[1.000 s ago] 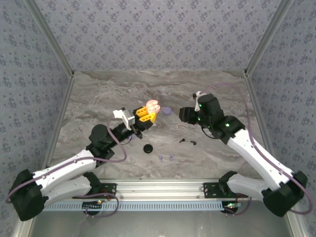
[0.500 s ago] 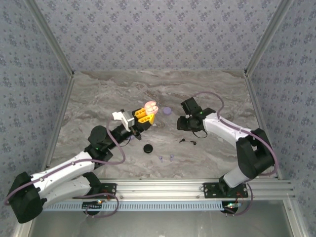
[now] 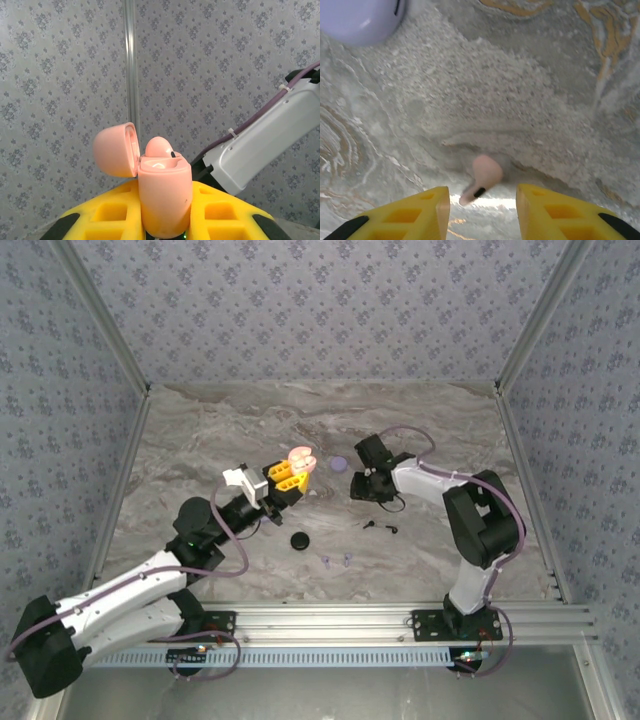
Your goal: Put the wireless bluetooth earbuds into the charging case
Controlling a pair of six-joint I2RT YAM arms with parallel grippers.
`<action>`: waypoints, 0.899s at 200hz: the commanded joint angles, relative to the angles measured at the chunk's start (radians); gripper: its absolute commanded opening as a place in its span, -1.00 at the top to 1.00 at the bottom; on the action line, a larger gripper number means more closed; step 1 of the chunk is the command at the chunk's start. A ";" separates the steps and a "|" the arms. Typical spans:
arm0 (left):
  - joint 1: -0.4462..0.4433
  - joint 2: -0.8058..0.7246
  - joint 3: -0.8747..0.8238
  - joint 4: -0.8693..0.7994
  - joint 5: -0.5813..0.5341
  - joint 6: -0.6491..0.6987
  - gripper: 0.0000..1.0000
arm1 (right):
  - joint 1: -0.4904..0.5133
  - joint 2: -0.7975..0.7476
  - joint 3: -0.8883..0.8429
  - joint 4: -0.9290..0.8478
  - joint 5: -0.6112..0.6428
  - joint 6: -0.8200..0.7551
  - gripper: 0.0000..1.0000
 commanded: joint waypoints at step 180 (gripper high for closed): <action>-0.004 -0.060 -0.016 -0.025 -0.039 0.027 1.00 | 0.000 0.101 0.085 -0.045 0.007 -0.034 0.55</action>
